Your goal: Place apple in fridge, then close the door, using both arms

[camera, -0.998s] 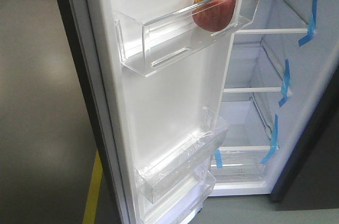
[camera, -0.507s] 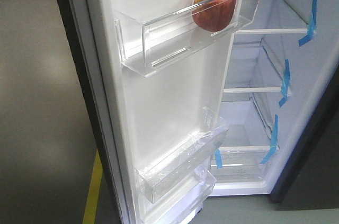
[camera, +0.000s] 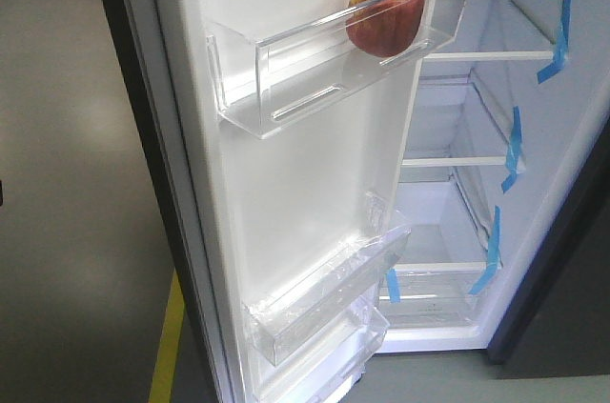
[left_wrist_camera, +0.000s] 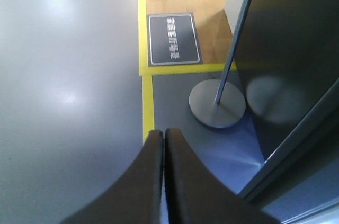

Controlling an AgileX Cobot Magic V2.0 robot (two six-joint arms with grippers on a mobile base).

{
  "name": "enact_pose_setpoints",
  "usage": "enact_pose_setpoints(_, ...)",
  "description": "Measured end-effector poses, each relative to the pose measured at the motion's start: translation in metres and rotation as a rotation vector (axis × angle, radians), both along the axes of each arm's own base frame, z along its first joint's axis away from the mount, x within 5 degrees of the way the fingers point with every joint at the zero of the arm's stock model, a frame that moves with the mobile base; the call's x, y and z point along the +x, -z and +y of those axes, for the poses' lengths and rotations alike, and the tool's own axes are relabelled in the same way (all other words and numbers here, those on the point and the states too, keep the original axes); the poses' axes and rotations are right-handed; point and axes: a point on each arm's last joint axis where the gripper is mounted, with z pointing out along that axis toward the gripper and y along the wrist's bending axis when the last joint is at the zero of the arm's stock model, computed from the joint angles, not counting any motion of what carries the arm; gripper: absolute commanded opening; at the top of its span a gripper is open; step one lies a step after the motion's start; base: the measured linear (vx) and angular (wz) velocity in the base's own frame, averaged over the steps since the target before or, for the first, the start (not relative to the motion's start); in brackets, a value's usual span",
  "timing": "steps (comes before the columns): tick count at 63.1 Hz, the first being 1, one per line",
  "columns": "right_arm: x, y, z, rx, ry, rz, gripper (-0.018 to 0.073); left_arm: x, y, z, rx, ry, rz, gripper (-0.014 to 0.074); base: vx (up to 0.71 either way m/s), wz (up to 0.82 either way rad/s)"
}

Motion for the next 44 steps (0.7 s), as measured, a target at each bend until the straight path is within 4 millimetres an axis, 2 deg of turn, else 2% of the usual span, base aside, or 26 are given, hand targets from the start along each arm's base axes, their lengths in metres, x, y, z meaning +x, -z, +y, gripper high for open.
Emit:
enact_pose_setpoints(21, 0.0, 0.0, 0.0, 0.0, 0.0, 0.0, 0.0523, 0.067, 0.008, -0.002, 0.036, 0.061, 0.255, -0.0006, 0.0, 0.0)
enact_pose_setpoints(44, 0.0, 0.0, 0.0, -0.001, 0.0, 0.001, 0.0523, 0.14, 0.022, -0.029, -0.213, 0.238, 0.265, -0.0006, 0.0, 0.0)
